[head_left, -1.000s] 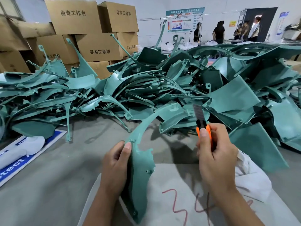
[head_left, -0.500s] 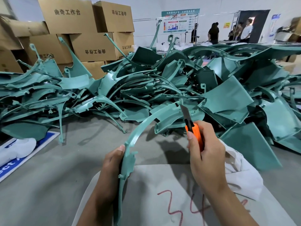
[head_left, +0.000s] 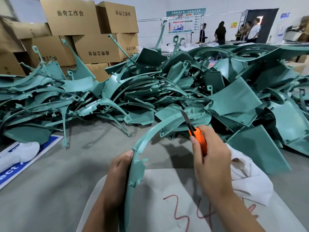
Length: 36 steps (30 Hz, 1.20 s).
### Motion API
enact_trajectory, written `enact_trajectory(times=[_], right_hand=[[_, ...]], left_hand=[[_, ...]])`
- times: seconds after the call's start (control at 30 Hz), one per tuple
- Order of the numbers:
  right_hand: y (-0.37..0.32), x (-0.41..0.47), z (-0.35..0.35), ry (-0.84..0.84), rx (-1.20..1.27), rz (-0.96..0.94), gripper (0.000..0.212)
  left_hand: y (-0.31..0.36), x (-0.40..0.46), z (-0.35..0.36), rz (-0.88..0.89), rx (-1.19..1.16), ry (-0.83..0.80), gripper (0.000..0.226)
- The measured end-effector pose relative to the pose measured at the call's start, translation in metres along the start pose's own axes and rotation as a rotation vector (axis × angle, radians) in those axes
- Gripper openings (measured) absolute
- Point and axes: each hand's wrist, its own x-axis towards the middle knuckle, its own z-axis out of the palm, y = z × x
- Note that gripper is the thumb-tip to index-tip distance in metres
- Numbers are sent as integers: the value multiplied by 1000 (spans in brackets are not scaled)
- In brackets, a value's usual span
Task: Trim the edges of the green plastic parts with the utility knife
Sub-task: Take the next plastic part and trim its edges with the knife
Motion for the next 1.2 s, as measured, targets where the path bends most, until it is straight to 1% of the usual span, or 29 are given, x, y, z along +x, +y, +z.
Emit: enact_trajectory(times=[0.07,0.2,0.37,0.47,0.53,0.6,0.63,0.67,0.73,0.77,0.83,0.87,0.93,1.0,1.07,1.13,1.2], right_hand=[[1,-1,-1,7,-37,-7,15],[-1,-1,-2,34,-48,-9,17],[-1,0,-4,60,-42,-8,15],[-2,0,-4,63,-13,-6,11],[0,2,-5,94,47,63,6],[6,6,-10,160,103,185,7],[9,9,-13,193,131,231,7],[11,10,-16,220,164,262,7],[10,11,-19,231,252,296,10],[6,10,-19,213,316,310,12],[-2,8,-17,159,439,334,18],[-4,7,-16,127,449,313,21],[-11,5,-13,21,412,223,24],[-18,0,-8,-131,383,147,28],[-25,-5,-3,-281,378,144,35],[-30,-9,0,-384,439,174,38],[-32,-9,0,-421,551,210,38]], left_hand=[[0,0,0,-6,-21,-6,34],[2,-1,3,-23,26,24,32],[1,-1,1,-25,11,-3,35],[-1,-1,-1,-13,34,-11,40],[-1,2,-6,-39,36,-3,43],[1,4,-8,-126,51,62,38],[3,4,-7,-112,87,102,36],[5,4,-5,-32,166,155,39],[12,3,1,231,467,299,48],[14,3,2,345,618,384,50],[16,3,-1,452,791,565,47],[18,2,-1,471,826,637,44],[17,2,1,484,835,696,36],[16,0,8,479,794,630,23],[17,-3,14,515,792,515,14],[20,-4,15,625,840,409,12],[23,-4,16,745,885,321,18]])
